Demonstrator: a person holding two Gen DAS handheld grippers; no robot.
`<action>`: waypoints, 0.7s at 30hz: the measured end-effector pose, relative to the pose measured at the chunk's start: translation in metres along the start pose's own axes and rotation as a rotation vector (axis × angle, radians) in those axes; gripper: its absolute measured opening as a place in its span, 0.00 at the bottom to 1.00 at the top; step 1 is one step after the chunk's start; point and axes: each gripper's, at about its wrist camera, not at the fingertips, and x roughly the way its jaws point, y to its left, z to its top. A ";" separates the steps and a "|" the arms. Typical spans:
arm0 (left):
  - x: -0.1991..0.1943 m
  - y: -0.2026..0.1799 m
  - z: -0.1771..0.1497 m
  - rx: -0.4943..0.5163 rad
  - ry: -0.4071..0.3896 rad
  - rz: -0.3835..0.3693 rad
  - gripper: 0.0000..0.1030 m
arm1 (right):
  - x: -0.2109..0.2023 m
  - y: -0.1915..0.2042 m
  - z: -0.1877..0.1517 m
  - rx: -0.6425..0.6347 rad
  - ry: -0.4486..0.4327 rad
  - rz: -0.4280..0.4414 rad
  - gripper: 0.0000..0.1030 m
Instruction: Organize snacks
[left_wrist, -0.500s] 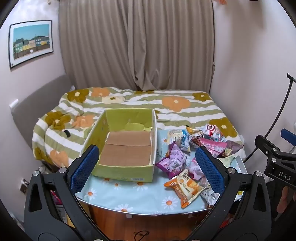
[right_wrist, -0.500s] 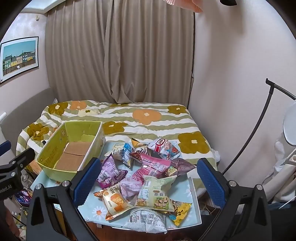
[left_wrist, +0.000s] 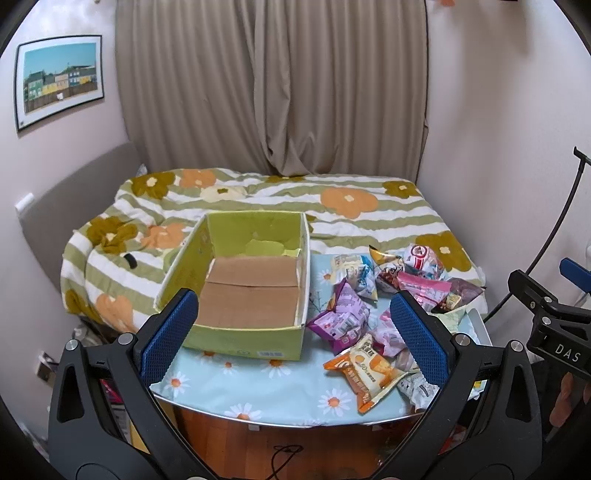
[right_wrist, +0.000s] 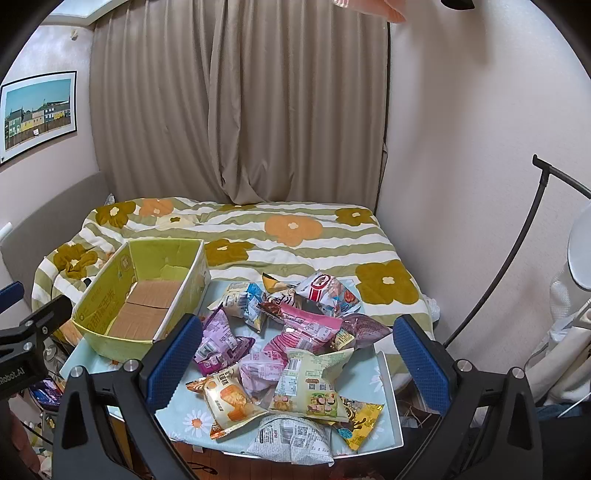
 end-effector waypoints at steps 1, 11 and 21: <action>0.000 0.000 0.001 0.002 0.000 0.000 1.00 | 0.001 0.000 0.000 0.002 0.000 -0.001 1.00; 0.000 0.000 0.002 0.006 -0.014 -0.001 1.00 | 0.001 -0.002 -0.001 0.008 0.003 -0.001 1.00; -0.002 0.000 0.000 0.000 -0.047 -0.002 1.00 | 0.001 -0.003 -0.002 0.008 0.004 0.002 1.00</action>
